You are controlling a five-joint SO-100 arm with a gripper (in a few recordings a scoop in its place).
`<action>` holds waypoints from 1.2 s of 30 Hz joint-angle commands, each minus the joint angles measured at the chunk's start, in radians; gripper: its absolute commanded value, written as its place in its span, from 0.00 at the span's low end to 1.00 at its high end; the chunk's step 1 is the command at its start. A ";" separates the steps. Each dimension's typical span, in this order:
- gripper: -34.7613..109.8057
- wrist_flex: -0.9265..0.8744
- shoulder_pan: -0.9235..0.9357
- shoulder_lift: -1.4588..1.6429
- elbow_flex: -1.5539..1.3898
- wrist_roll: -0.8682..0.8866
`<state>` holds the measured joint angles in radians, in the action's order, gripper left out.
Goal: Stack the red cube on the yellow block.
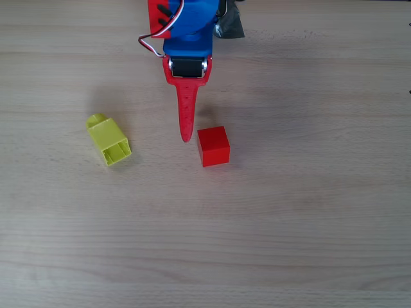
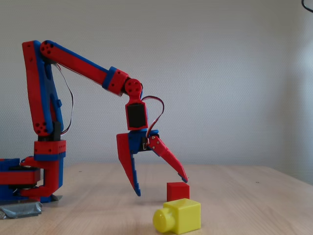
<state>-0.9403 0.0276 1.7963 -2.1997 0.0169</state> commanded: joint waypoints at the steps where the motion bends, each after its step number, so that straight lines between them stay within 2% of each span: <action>1: 0.53 0.008 0.048 0.009 0.089 0.017; 15: 0.53 -0.014 0.143 -0.107 0.224 0.012; 36: 0.52 -0.026 0.163 -0.144 0.256 0.005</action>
<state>-0.9495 0.1657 1.6091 -2.0018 0.0184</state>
